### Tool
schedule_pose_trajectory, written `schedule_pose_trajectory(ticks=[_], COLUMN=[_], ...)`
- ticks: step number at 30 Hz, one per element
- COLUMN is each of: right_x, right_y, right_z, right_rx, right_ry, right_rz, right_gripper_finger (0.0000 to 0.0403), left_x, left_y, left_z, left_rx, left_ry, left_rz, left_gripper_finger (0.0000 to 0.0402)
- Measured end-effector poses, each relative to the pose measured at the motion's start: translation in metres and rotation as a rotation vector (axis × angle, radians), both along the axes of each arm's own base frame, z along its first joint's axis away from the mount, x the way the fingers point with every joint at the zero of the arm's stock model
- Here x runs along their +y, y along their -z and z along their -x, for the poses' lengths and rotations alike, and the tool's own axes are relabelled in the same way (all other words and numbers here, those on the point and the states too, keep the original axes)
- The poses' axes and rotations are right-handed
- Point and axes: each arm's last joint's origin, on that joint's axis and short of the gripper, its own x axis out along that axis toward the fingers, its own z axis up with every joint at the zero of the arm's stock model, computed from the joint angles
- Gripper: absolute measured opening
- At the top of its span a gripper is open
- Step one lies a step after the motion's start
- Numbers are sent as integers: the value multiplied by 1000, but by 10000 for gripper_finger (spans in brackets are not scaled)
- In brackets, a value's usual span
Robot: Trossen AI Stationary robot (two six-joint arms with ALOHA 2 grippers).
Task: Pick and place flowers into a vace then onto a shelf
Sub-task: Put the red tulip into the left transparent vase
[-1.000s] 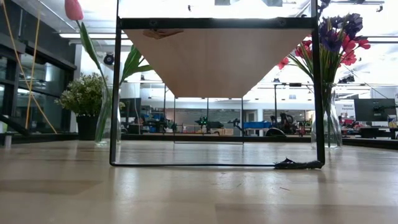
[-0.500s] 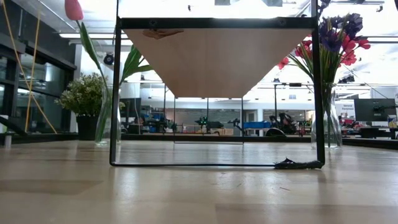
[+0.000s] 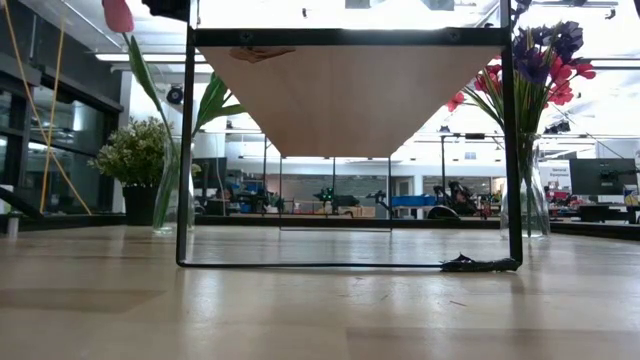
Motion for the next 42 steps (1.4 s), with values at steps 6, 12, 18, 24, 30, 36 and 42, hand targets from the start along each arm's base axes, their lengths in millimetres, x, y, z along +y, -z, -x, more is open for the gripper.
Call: schedule_pose_trajectory(ticks=[6,12,18,24,30,36,42], right_x=[0,0,0,0,0,0,0], right_y=[3,3,3,5,6,6,7], right_z=[-1,-1,-1,-1,0,0,0], right_rx=[-5,-2,4,23,30,40,42], right_ry=[0,2,5,7,25,29,30], right_rz=[-13,-12,-11,-6,-6,-3,-3], right_gripper_finger=[129,129,129,129,129,129,129], left_x=[3,3,6,10,9,9,10], left_y=[7,16,23,29,35,42,64], left_z=[-7,-16,-22,-28,-32,-33,-27], left_rx=[29,79,125,147,171,203,168], left_ry=[-20,-24,-43,-62,-63,-66,-76], left_rz=[-2,21,61,67,76,89,105], left_gripper_finger=[20,20,20,20,20,20,20])
